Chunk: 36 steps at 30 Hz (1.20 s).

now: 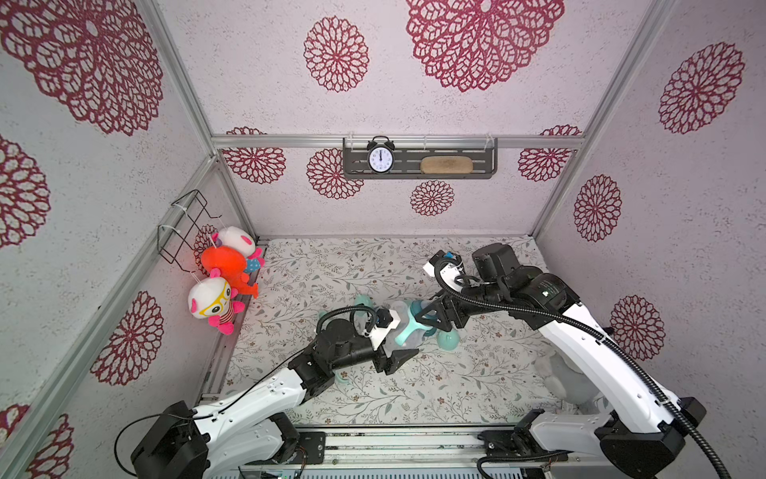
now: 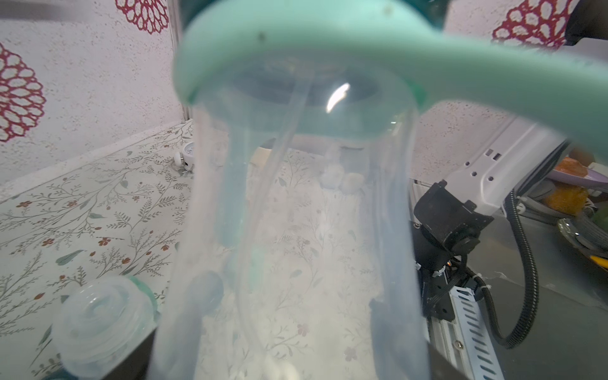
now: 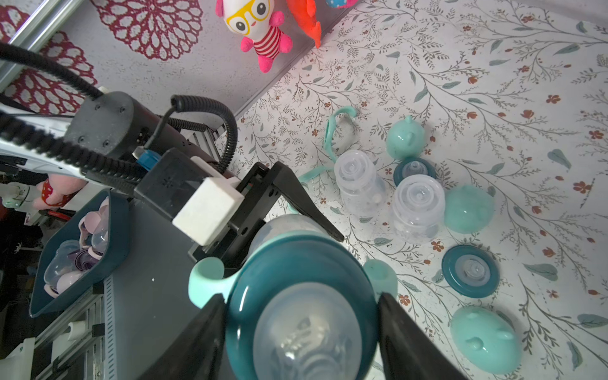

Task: Assemble the baby bottles
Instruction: Screw the nipple onto the baby bottle, then place the baby bottle at the center of the board.

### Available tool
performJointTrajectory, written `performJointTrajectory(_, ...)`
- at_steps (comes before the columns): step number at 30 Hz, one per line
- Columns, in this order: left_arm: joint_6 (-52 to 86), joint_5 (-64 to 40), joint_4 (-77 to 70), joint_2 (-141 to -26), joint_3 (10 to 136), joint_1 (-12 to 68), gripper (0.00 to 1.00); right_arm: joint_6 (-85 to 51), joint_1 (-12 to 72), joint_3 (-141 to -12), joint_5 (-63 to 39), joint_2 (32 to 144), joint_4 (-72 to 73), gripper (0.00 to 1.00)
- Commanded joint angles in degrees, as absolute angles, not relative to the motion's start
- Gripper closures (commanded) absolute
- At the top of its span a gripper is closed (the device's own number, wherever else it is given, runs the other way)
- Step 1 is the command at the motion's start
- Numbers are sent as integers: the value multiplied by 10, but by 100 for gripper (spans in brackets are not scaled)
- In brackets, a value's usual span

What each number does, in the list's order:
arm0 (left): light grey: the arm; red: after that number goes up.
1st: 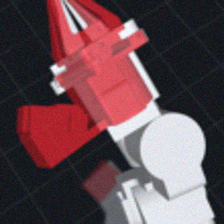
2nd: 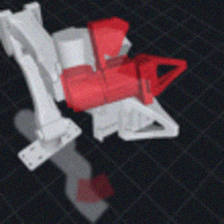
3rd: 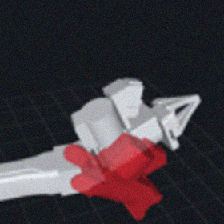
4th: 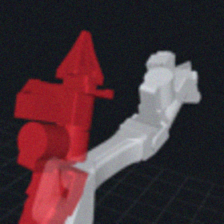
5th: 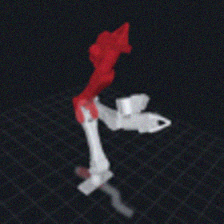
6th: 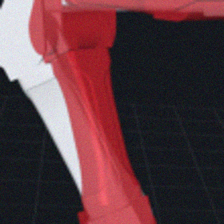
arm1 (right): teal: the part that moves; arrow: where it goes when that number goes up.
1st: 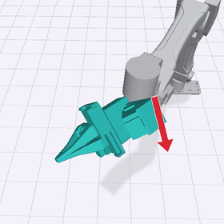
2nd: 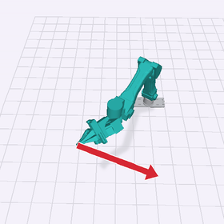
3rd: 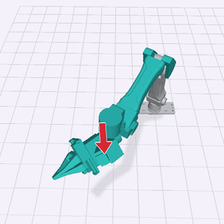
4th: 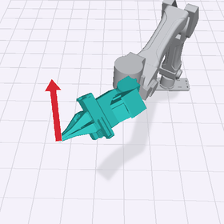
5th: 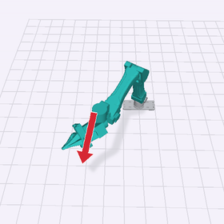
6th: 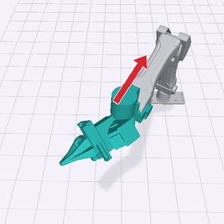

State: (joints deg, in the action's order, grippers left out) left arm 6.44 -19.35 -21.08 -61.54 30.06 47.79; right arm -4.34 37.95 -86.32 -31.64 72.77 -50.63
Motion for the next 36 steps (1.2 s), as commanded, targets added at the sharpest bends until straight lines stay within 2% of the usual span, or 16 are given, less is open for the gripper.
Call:
performJointTrajectory(1, 20, -84, -249, -617, 309, 502, 100, -172, 381, -873, -345, 737, -507, 67)
performJointTrajectory(4, 1, -26, -264, -623, 307, 522, 100, -242, 380, -880, -321, 744, -519, 80)
performJointTrajectory(9, -41, 87, -274, -638, 312, 570, 100, -351, 380, -889, -290, 757, -543, 84)
performJointTrajectory(12, -38, 111, -293, -643, 307, 577, 100, -388, 381, -910, -281, 772, -565, 82)
performJointTrajectory(14, -41, 118, -306, -644, 301, 577, 100, -377, 381, -936, -261, 784, -600, 70)
performJointTrajectory(16, -39, 122, -316, -643, 297, 575, 100, -361, 381, -963, -243, 793, -627, 46)
performJointTrajectory(17, -38, 123, -315, -643, 297, 574, 100, -357, 381, -971, -235, 793, -631, 38)
performJointTrajectory(19, -39, 128, -308, -645, 300, 572, 100, -357, 381, -977, -224, 784, -624, 26)
performJointTrajectory(21, -38, 136, -302, -651, 305, 571, 100, -361, 381, -975, -213, 772, -612, 18)
performJointTrajectory(25, -38, 158, -293, -669, 319, 570, 100, -378, 381, -961, -205, 753, -591, 12)
performJointTrajectory(36, -30, 172, -332, -704, 330, 571, 100, -433, 384, -881, -178, 729, -524, 8)
